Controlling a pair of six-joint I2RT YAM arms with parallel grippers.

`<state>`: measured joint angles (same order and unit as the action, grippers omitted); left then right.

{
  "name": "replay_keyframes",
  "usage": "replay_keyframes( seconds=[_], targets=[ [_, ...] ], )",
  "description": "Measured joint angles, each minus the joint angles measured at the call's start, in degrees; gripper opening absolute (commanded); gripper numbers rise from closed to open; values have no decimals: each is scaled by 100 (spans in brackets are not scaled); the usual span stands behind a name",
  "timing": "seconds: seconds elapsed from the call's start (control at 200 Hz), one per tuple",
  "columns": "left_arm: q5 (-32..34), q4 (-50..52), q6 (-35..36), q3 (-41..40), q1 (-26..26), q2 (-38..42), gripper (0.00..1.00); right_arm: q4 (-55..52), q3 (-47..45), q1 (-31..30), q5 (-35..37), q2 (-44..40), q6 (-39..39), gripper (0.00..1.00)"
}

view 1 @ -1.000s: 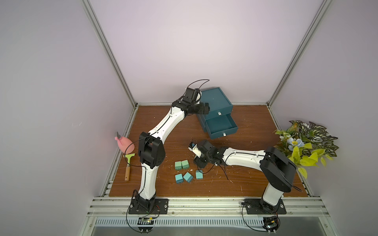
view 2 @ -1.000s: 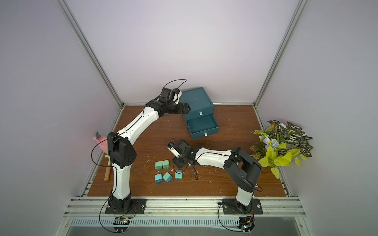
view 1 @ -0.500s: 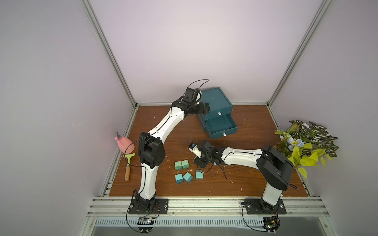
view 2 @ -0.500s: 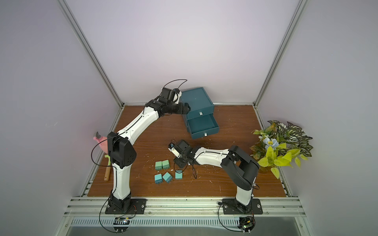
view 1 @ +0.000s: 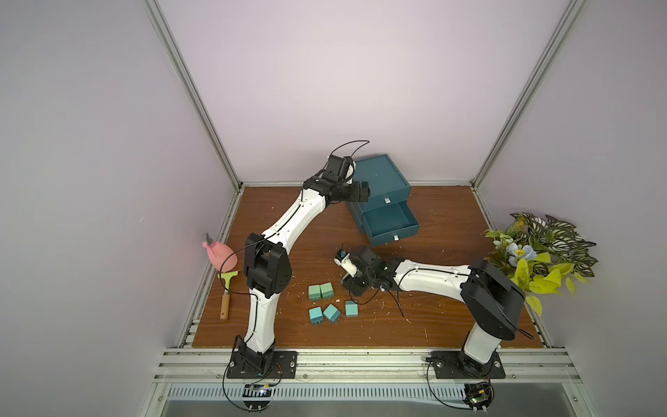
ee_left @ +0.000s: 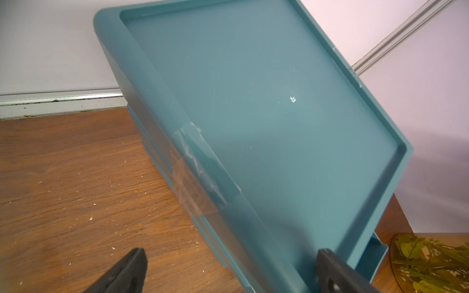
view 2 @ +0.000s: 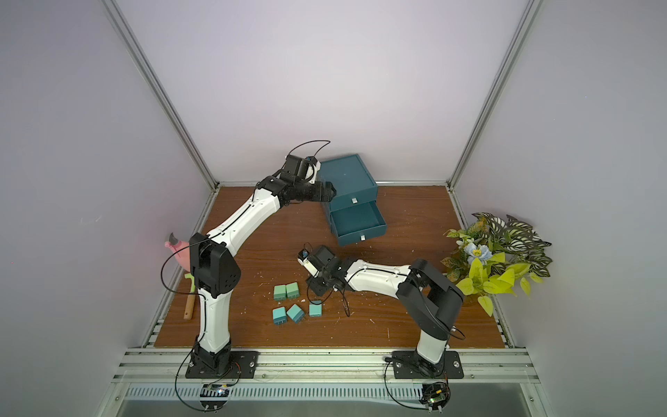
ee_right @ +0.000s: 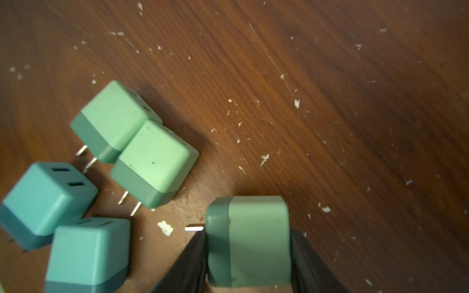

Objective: Place the plugs into the drawer by color
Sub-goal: Pick up the plug from the center of the board, then place the plug in the drawer.

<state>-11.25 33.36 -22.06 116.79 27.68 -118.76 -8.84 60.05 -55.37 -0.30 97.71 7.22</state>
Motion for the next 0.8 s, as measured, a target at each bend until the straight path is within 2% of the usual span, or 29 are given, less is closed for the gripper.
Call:
replay_keyframes(
  seconds=[0.245,0.435,0.671,0.796],
  targets=[
    [0,-55,-15,-162,0,120,99,-258,192,184,157,-962,540,37],
    [-2,-52,-22,-229,0,192,98,-566,385,739,369,-1668,846,36],
    [-4,-57,-24,-232,0,192,99,-811,844,1749,654,-1652,1008,36],
    [-4,-57,-24,-232,0,192,99,-868,1174,1982,734,-1303,1012,36]
  ],
)
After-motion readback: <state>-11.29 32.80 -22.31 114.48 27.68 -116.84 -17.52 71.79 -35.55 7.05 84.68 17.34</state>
